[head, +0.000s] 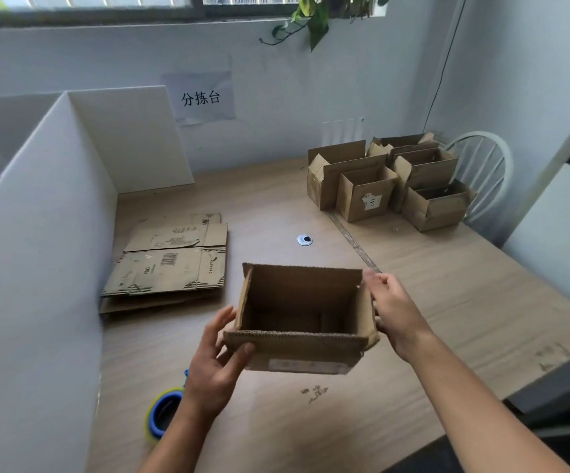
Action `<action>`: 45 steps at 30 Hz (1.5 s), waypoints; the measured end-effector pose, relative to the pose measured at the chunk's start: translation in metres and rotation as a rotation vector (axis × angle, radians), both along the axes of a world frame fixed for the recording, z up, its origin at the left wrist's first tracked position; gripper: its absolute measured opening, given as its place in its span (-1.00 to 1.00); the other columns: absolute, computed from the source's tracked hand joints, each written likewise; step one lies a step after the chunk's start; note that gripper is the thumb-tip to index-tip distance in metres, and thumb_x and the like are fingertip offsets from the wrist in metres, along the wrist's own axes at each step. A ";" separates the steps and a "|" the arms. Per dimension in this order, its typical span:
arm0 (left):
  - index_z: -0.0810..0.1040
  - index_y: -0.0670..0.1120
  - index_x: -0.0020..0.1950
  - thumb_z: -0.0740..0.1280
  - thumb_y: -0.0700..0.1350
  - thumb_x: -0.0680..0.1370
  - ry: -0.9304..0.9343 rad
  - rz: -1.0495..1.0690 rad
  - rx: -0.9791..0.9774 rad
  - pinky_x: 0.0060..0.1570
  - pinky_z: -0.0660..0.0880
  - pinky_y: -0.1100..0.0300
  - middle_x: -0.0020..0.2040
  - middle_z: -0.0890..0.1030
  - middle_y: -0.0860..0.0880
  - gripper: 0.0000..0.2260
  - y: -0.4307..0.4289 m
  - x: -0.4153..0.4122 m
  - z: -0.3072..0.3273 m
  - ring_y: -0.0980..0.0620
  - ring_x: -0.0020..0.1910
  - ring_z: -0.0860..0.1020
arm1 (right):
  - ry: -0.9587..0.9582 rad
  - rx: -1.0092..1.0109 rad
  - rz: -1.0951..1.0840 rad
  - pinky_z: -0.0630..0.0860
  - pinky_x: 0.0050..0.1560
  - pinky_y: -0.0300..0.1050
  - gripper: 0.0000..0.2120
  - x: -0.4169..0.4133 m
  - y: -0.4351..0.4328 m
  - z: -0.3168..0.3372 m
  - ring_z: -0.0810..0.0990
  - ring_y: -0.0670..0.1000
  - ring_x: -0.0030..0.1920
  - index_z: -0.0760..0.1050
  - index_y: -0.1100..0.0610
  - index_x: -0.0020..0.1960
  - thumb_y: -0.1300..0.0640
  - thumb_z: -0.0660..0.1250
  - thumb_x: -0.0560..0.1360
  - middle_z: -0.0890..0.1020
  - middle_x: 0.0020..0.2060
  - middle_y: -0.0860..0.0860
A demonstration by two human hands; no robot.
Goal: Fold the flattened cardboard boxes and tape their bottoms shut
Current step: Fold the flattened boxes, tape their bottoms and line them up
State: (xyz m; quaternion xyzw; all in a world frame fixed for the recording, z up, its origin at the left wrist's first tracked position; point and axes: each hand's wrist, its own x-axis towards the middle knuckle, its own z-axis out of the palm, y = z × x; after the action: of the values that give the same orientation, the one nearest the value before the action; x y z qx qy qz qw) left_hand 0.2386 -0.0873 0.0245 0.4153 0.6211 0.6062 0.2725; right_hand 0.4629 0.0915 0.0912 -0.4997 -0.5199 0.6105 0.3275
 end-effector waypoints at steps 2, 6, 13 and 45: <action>0.41 0.45 0.28 0.48 0.15 0.34 -0.019 0.011 -0.007 0.10 0.54 0.24 0.27 0.55 0.23 -0.45 0.002 -0.002 0.001 0.14 0.22 0.57 | 0.176 0.009 -0.001 0.55 -0.08 -0.04 -0.53 0.006 -0.007 0.001 0.61 0.09 0.03 0.48 0.19 0.20 -0.20 0.20 0.58 0.62 0.04 0.14; 0.44 0.27 0.37 0.51 0.30 0.31 -0.151 0.003 -0.015 0.18 0.52 0.03 0.28 0.60 0.11 -0.34 0.011 -0.006 0.005 0.04 0.25 0.57 | 0.173 0.058 0.189 0.45 0.29 0.33 -0.38 0.028 -0.018 -0.009 0.45 -0.01 0.38 0.53 -0.08 0.29 -0.44 0.31 0.40 0.56 0.30 -0.09; 0.53 0.03 0.25 0.49 0.22 0.31 -0.186 -0.061 -0.059 0.00 0.60 0.08 0.00 0.69 0.01 -0.43 0.041 0.009 0.015 -0.02 0.07 0.64 | 0.140 0.226 0.306 0.50 0.29 -0.05 -0.30 0.064 -0.036 -0.016 0.40 -0.20 0.41 0.28 -0.33 0.45 -0.30 0.46 0.37 0.43 0.40 -0.30; 0.35 0.06 0.49 0.39 0.10 0.52 0.526 -0.242 -0.183 0.28 0.47 0.12 0.38 0.47 0.08 -0.44 0.275 0.316 0.094 0.11 0.31 0.47 | 0.085 0.198 -0.414 0.59 0.16 0.12 -0.23 0.356 0.157 -0.022 0.57 0.02 0.19 0.35 -0.23 0.33 -0.19 0.57 0.18 0.59 0.19 -0.09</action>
State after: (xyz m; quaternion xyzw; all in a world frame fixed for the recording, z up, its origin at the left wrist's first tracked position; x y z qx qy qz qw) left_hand 0.5550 0.1873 0.1189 0.6030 0.6683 0.3823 0.2088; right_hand 0.8192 0.2482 0.0695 -0.5349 -0.4497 0.4968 0.5147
